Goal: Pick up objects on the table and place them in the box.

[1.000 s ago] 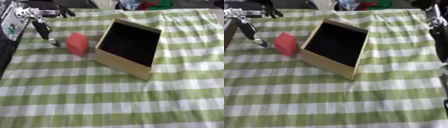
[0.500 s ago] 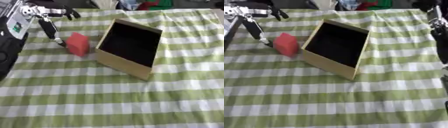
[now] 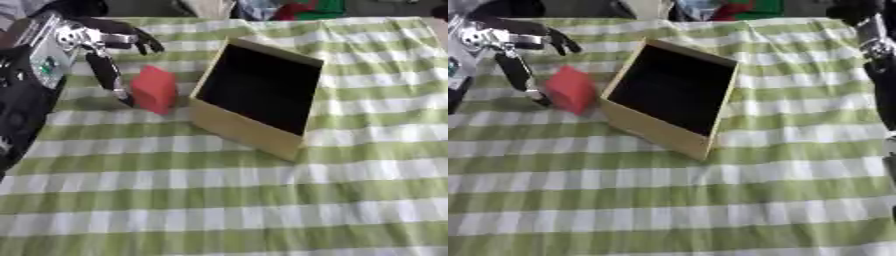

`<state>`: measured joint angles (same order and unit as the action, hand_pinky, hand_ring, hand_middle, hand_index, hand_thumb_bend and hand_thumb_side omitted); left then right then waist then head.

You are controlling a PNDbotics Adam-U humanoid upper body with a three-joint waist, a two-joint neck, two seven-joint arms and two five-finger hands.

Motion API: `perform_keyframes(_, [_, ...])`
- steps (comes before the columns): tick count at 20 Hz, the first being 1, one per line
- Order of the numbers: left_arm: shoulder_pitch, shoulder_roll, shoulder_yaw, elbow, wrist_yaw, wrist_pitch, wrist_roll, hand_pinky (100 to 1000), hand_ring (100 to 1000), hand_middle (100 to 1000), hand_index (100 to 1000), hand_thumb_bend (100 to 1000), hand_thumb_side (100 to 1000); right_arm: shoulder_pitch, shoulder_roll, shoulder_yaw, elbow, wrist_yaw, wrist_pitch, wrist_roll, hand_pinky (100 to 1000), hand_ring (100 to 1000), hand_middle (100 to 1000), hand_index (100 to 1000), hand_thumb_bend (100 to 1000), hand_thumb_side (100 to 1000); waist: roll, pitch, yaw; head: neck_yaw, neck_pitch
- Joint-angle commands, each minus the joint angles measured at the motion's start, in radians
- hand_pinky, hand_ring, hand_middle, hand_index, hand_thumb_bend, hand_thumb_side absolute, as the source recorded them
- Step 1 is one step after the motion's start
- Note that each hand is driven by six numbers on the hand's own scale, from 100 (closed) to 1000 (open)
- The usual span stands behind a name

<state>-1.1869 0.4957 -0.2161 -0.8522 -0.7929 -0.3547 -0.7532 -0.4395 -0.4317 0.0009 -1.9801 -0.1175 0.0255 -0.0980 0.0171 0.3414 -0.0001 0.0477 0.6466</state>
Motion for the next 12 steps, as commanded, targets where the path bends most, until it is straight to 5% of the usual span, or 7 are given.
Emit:
perform_keyframes(1, [-0.014, 0.01, 0.019, -0.016, -0.007, -0.143, -0.154, 989, 866, 885, 948, 650, 100, -0.011, -0.008, -0.006, -0.02, -0.007, -0.003, -0.003, 915, 755, 695, 890, 100, 577, -0.001, -0.016, -0.003, 0.005, -0.015])
perform_keyframes(12, [-0.007, -0.006, 0.013, -0.045, 0.031, -0.105, -0.154, 975, 820, 808, 885, 579, 100, -0.007, -0.008, -0.009, -0.02, -0.006, 0.002, -0.009, 916, 755, 696, 891, 100, 582, -0.003, -0.007, -0.003, 0.01, -0.016])
